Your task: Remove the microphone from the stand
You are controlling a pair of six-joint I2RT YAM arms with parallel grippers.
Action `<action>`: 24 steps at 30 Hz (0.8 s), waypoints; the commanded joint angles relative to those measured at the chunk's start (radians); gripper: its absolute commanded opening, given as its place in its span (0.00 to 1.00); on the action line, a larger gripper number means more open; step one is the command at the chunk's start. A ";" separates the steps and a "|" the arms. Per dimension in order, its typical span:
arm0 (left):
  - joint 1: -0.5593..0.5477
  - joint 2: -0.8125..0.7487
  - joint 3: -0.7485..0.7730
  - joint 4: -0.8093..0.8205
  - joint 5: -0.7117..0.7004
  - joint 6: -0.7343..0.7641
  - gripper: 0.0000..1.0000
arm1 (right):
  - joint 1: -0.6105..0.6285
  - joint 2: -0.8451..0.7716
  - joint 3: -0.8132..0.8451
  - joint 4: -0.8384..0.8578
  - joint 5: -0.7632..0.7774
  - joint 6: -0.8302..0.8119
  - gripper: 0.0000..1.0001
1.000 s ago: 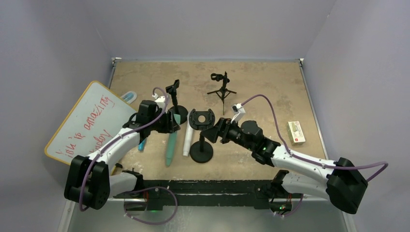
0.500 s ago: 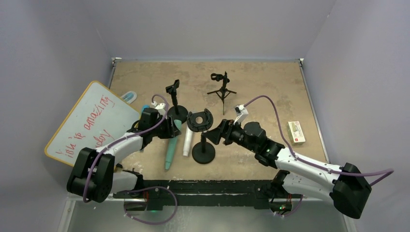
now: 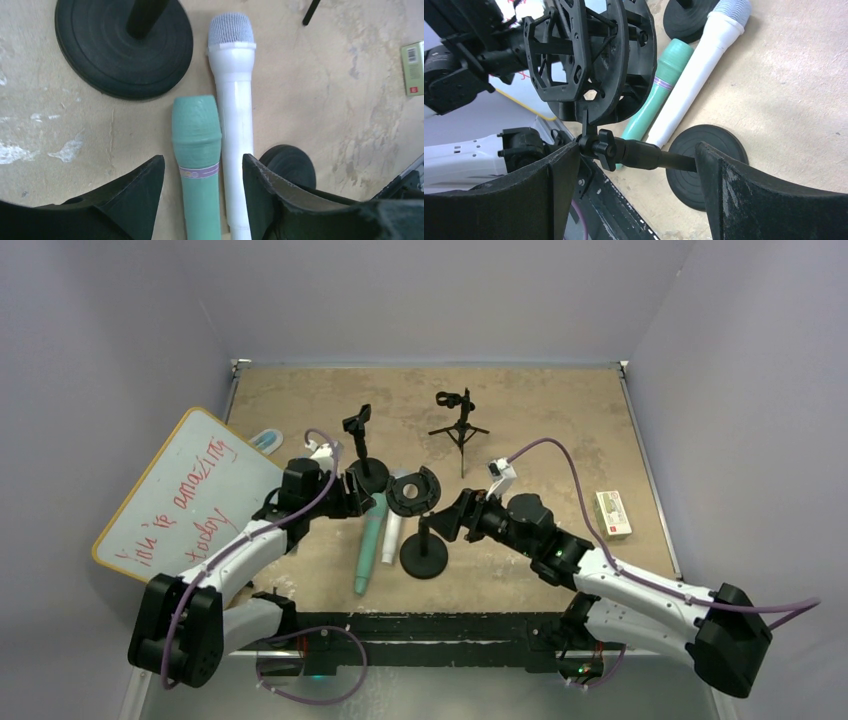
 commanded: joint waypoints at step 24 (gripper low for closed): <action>0.002 -0.195 0.131 -0.037 0.032 -0.010 0.57 | -0.005 -0.203 -0.101 0.019 0.018 -0.138 0.86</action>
